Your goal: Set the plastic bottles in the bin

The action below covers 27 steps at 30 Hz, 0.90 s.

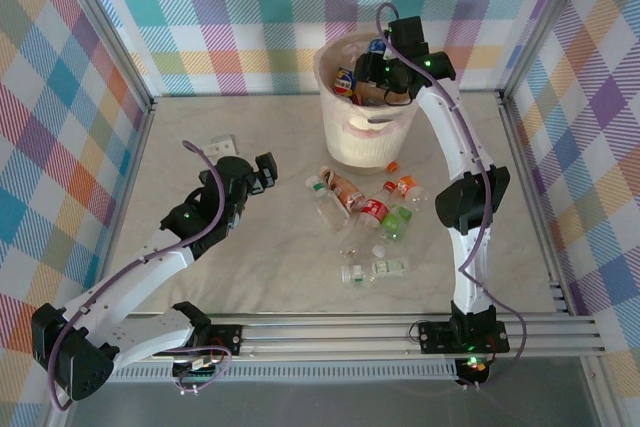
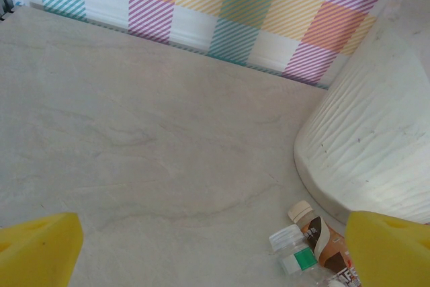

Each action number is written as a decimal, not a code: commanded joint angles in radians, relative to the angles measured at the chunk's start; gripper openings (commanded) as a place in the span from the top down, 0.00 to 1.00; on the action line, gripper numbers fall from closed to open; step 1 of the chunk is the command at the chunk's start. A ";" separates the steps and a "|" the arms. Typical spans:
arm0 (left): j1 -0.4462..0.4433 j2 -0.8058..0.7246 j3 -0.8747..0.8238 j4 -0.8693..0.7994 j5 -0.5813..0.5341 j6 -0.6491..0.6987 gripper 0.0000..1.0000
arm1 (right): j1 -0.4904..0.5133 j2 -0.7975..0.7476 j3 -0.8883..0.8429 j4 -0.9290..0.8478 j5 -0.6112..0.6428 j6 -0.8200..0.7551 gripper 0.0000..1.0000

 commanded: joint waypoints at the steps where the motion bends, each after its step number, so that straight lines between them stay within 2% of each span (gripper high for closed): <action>1: -0.005 -0.010 -0.005 -0.006 -0.016 -0.015 0.00 | 0.010 0.009 0.034 -0.023 -0.007 -0.025 0.27; 12: -0.005 -0.009 -0.003 -0.041 -0.026 -0.014 0.00 | 0.010 -0.026 0.070 -0.050 0.010 -0.057 0.23; 20: -0.005 -0.014 -0.008 -0.048 -0.039 -0.020 0.00 | 0.014 -0.107 0.068 -0.092 0.007 -0.101 0.21; 24: -0.004 -0.019 -0.012 -0.048 -0.039 -0.023 0.00 | 0.026 -0.178 0.014 -0.099 0.002 -0.129 0.18; 27: -0.005 -0.024 -0.017 -0.051 -0.043 -0.025 0.00 | 0.040 -0.261 -0.090 -0.071 0.002 -0.147 0.11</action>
